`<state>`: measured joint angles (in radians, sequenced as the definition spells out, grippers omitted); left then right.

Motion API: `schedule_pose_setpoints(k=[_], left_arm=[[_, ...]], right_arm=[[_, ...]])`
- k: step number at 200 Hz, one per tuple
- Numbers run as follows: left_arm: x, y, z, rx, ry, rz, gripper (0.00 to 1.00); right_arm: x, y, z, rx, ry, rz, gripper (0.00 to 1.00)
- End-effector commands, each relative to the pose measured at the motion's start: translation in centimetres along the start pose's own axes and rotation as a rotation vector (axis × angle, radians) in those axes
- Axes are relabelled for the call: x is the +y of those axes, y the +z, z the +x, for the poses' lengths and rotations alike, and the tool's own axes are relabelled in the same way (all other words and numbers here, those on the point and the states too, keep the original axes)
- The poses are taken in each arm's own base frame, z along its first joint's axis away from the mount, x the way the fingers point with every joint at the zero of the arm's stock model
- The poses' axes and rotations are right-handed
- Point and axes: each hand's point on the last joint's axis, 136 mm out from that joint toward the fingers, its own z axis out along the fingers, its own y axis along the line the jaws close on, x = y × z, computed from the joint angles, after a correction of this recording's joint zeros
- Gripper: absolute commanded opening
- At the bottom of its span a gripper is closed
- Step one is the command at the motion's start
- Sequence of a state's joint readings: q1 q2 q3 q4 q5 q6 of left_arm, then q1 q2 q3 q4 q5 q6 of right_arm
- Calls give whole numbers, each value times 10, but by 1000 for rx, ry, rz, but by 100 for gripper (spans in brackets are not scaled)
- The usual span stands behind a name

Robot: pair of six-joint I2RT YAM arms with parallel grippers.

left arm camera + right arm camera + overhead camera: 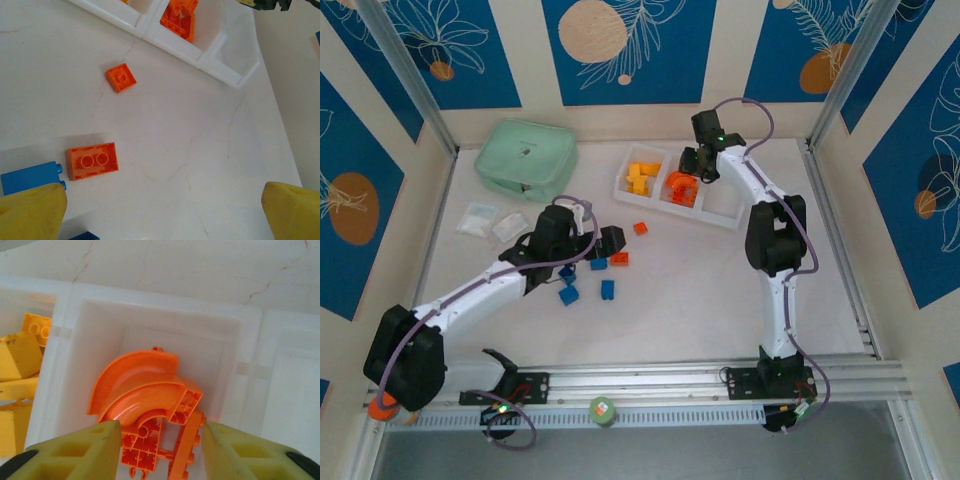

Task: Sort the legos into containers by color
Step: Place the lego in the container, then pick up the lego from the center of the table.

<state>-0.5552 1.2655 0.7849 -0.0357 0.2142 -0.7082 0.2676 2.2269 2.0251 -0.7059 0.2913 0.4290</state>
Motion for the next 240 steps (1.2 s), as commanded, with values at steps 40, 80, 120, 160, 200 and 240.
schedule_pose_setpoints(k=[40, 80, 120, 160, 200, 240], left_arm=[[-7, -17, -9, -44, 7, 36, 99], [0, -35, 2, -54, -1, 20, 99], [13, -54, 12, -68, 7, -31, 99], [27, -68, 23, -81, -1, -75, 99], [38, -78, 32, -96, -17, -104, 99], [47, -85, 41, -107, -40, -119, 99]], right_arm=[[30, -66, 33, -31, -65, -79, 57], [45, -87, 90, 21, -120, -107, 62], [63, -96, 141, 97, -177, -137, 67], [83, -94, 181, 154, -222, -145, 70], [112, -84, 216, 208, -253, -175, 73], [134, -68, 244, 260, -280, -186, 77]])
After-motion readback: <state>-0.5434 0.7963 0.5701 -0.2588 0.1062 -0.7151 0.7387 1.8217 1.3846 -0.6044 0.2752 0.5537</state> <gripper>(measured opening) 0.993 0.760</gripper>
